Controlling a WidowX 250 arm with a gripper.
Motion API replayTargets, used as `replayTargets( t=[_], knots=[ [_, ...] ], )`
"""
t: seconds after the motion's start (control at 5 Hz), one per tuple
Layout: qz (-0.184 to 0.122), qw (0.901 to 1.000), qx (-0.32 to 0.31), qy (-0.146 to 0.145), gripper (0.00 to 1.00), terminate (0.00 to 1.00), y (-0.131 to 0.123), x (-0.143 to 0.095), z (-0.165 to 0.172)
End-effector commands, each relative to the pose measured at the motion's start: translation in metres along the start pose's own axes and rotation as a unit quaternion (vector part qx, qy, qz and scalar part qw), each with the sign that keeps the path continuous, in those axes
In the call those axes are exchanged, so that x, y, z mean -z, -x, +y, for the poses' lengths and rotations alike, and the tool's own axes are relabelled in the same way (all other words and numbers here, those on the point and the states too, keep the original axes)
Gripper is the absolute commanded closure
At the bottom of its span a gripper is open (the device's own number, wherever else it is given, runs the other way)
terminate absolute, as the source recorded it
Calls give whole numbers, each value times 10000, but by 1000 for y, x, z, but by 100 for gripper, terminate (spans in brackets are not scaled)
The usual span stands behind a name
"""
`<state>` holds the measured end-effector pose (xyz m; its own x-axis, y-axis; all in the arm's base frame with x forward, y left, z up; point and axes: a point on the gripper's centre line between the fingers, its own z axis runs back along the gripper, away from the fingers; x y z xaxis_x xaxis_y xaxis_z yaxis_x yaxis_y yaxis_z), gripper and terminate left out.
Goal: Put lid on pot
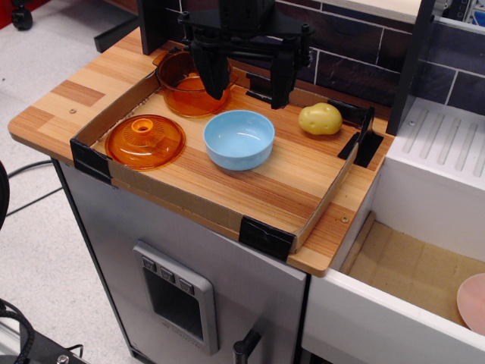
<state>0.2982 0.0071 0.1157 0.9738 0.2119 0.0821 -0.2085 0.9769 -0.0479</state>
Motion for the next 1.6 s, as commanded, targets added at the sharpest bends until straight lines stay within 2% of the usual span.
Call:
replayTargets(
  t=[0.0, 0.2, 0.4, 0.6, 0.8, 1.0, 1.2, 1.4],
  knots=[
    [0, 10000, 0, 0, 0, 0, 0, 0, 0],
    [73, 9996, 248, -91, 0, 0, -2, -1, 16],
    [-5, 9980, 613, -182, 0, 0, -7, 1, 42],
    [26, 9959, 908, 39, 0, 0, -12, 6, 73],
    [230, 9924, 1207, 83, 0, 0, -20, 22, 94],
    [24, 9926, 1216, -55, 0, 0, -25, 34, 108],
    [104, 9916, 1288, 24, 0, 0, -26, 42, 117],
    [39, 9917, 1284, -30, 0, 0, -27, 48, 123]
  ],
)
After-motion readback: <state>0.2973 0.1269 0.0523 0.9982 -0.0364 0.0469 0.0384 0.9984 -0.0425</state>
